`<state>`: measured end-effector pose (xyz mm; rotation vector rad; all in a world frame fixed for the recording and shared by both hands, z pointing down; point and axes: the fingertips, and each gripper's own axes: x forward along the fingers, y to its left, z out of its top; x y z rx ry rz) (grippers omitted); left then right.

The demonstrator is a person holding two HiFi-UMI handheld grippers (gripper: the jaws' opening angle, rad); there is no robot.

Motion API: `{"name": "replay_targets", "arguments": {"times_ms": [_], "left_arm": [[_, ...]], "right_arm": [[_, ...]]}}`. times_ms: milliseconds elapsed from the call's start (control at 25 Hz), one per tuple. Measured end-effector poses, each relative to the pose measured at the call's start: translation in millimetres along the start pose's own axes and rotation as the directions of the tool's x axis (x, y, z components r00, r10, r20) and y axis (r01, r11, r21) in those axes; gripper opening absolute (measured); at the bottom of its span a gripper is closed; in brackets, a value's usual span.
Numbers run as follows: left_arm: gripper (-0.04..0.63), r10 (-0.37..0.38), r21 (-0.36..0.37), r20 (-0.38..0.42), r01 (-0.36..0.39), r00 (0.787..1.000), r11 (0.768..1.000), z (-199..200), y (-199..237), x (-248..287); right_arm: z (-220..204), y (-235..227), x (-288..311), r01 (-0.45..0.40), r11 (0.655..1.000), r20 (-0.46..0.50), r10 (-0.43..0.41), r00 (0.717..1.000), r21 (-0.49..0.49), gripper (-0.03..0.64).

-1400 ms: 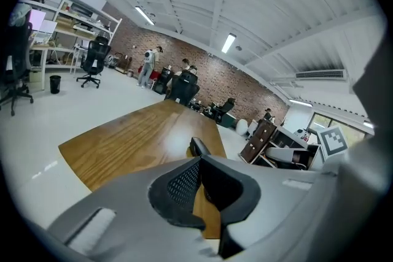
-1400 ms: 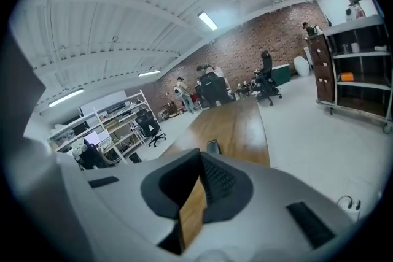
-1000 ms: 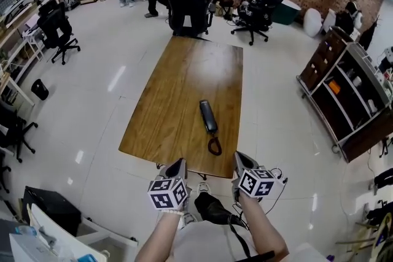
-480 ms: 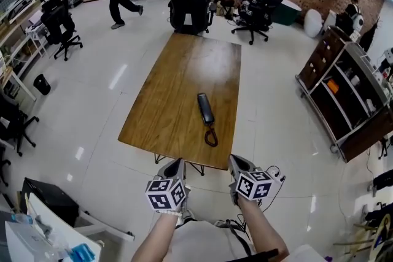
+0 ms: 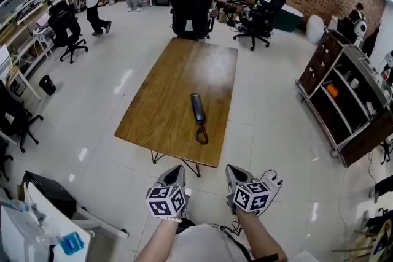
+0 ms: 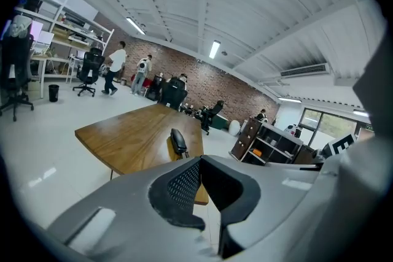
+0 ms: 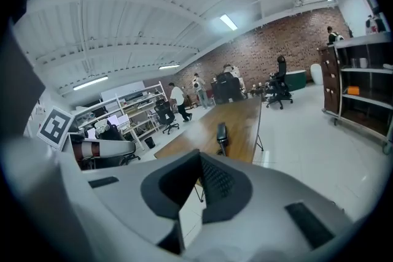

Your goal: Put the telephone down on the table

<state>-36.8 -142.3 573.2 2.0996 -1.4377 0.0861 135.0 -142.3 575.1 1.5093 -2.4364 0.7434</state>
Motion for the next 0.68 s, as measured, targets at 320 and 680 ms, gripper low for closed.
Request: {"name": "replay_targets", "arguments": {"times_ms": [320,680], "left_arm": [[-0.012,0.026,-0.004,-0.011,-0.026,1.000,1.000,-24.9,-19.1,-18.5],[-0.012,0.035,-0.003,-0.025,-0.035,0.999,0.999,-37.6,-30.1,-27.5]], "right_arm": [[-10.7,-4.8,-26.5,0.012,1.000,0.002,-0.012,1.000,-0.027,0.000],[-10.2,-2.4,-36.5,-0.009,1.000,0.008,0.009,1.000,-0.023,0.000]]}}
